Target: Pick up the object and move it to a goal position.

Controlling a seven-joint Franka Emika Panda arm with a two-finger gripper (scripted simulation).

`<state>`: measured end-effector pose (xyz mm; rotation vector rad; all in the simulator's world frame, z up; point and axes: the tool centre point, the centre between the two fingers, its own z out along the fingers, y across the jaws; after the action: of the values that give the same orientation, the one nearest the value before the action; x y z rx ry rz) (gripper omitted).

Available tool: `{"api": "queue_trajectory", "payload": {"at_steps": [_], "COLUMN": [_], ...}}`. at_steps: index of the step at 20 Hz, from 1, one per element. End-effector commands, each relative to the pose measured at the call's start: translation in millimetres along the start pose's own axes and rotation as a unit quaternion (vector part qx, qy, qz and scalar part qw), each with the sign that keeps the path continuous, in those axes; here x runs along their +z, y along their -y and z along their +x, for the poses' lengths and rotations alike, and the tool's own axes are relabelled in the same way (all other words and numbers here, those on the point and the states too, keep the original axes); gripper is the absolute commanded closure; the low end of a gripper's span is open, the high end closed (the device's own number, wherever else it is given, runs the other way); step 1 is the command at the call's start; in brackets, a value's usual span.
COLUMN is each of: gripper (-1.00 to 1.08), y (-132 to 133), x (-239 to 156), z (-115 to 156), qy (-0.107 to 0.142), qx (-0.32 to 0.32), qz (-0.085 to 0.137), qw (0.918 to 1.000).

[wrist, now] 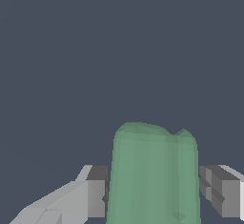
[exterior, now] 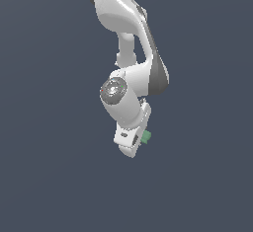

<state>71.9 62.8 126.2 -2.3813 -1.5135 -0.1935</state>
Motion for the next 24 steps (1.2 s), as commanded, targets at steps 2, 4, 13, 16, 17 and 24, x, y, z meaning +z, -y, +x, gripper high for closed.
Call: {"api": "queue_trajectory", "payload": {"at_steps": [2,4,13,16,17,24], "gripper": [1.08,1.08,1.08,1.08,1.08,1.08], "y": [17.3,26.6,65.7,77.3,81.1,102.4], "x": [-26.1,-41.1,-106.1,-126.6,-133.4,-173.3], "z": [30.8,48.1,123.7,147.5,155.4,202.3], "qy": [0.001,0.001,0.001,0.0,0.0,0.0], "qx": [0.0,0.0,0.0,0.0,0.0,0.0], "qz": [0.001,0.001,0.002,0.003,0.003,0.004], "qw": [1.0,1.0,1.0,1.0,1.0,1.0]}}
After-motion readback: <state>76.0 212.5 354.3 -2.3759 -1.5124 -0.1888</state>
